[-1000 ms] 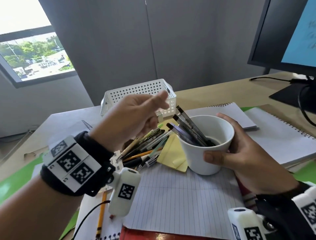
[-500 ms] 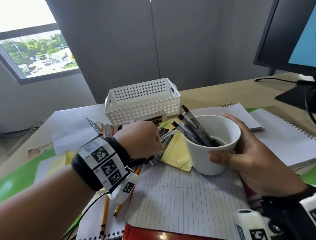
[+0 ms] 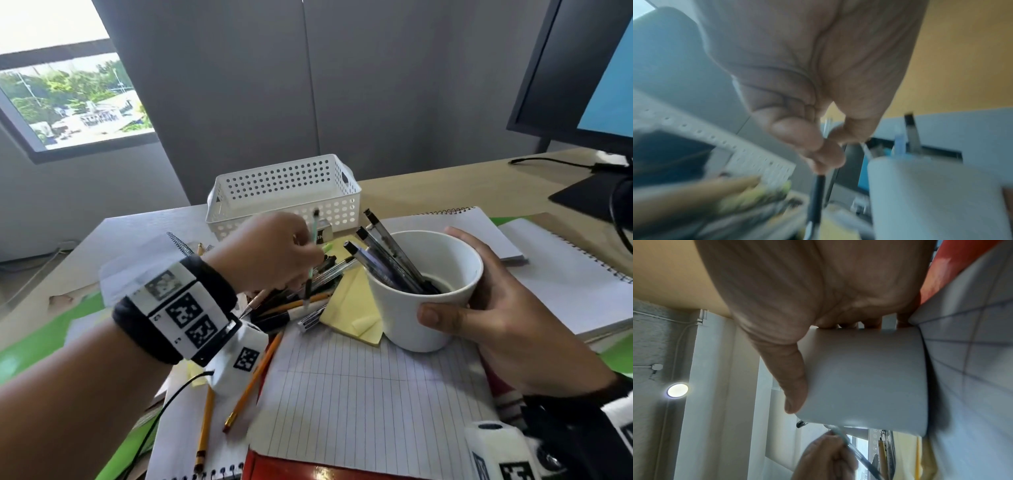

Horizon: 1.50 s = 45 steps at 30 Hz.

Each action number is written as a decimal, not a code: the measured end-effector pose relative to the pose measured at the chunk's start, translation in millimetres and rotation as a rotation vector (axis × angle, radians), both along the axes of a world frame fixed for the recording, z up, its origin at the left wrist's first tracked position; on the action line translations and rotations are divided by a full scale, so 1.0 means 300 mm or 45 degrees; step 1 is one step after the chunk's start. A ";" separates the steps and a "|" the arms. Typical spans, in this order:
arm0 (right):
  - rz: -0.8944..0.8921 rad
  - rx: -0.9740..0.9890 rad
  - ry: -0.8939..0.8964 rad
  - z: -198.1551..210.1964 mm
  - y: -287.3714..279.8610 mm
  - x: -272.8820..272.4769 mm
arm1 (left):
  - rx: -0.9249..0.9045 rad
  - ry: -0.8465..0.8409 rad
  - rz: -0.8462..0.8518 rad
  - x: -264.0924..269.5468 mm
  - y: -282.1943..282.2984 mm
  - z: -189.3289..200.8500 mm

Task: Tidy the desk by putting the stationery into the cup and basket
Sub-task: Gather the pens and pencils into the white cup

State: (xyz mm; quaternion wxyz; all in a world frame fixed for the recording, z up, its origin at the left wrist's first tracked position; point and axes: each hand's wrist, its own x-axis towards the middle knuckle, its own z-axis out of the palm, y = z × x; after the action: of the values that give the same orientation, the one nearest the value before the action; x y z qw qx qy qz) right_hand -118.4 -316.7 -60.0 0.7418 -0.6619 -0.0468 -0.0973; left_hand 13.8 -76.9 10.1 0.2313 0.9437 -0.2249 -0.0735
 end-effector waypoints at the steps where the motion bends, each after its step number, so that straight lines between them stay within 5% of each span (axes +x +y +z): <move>1: 0.001 0.005 0.005 -0.002 -0.001 0.001 | -0.176 0.001 -0.001 -0.011 0.001 0.032; 4: 0.040 -0.023 0.024 -0.003 -0.007 0.002 | -0.787 0.055 -0.046 -0.071 -0.012 0.128; 7: 0.013 -0.039 0.055 0.005 -0.010 0.000 | -1.098 0.183 -0.092 -0.128 -0.051 0.164; 12: -0.107 -0.074 0.028 0.033 -0.023 -0.007 | -0.869 0.234 -0.219 -0.138 -0.080 0.132; 17: -0.050 -0.089 -0.046 0.113 -0.028 -0.017 | -1.177 0.218 -0.003 -0.080 0.031 0.149; 22: 0.125 -0.184 -0.114 0.264 0.062 0.039 | -0.810 0.203 -0.174 -0.068 0.121 0.072; 26: 0.351 -0.148 -0.096 0.328 0.241 0.148 | -1.132 0.460 -0.466 -0.054 0.152 0.003; 30: 0.370 -0.125 -0.037 0.341 0.384 0.261 | -1.501 0.481 -0.397 -0.022 0.217 -0.022; 32: 0.415 -0.402 -0.007 0.343 0.404 0.334 | -1.581 0.433 -0.318 0.011 0.284 -0.040; 38: 0.359 -1.909 -0.001 0.281 0.377 0.528 | -1.854 0.404 0.064 0.093 0.482 -0.131; 45: 0.473 -2.041 0.064 0.226 0.394 0.606 | -2.028 0.549 0.049 0.108 0.480 -0.164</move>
State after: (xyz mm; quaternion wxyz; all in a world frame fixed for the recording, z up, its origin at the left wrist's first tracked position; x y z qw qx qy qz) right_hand 63.4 -198.6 7.8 0.0489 -0.9741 -0.1941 0.1047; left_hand 46.3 67.3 -39.0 0.8704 0.4659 -0.1440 -0.0676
